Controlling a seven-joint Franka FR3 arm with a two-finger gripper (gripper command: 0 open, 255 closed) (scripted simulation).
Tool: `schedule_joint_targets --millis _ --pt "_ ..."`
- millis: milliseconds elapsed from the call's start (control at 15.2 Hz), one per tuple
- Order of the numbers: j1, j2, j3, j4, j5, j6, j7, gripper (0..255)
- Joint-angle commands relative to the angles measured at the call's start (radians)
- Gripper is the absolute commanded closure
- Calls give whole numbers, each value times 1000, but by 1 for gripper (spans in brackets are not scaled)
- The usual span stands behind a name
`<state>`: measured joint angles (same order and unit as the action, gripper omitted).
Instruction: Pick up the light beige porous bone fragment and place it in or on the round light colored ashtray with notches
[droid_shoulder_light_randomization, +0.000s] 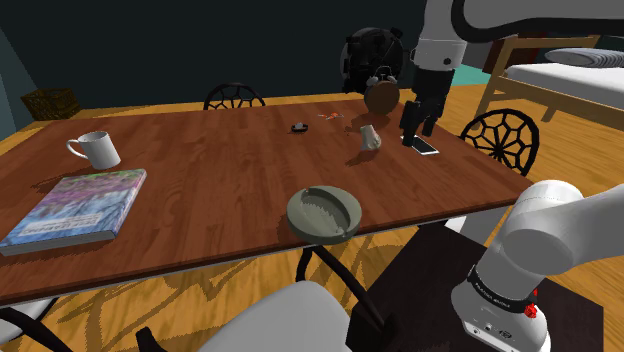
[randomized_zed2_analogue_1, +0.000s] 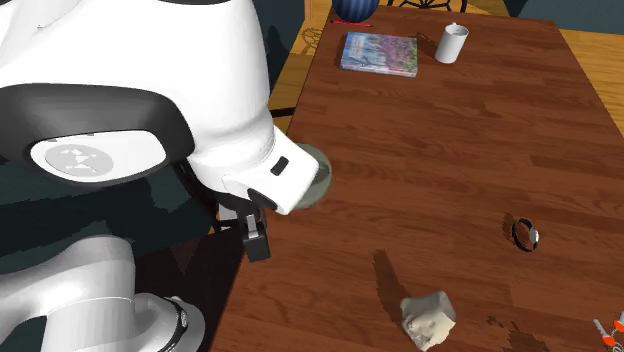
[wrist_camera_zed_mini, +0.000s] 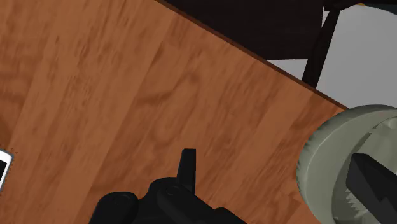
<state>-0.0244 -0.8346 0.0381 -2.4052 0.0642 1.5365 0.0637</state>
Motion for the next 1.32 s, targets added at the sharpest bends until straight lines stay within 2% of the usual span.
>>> schedule_joint_targets --millis 0,594,1254 --pt "0 0 0 0 0 0 0 0" --pt "-51 269 -68 79 -104 213 -91 0" --pt "-95 600 -132 281 -174 379 -169 0"
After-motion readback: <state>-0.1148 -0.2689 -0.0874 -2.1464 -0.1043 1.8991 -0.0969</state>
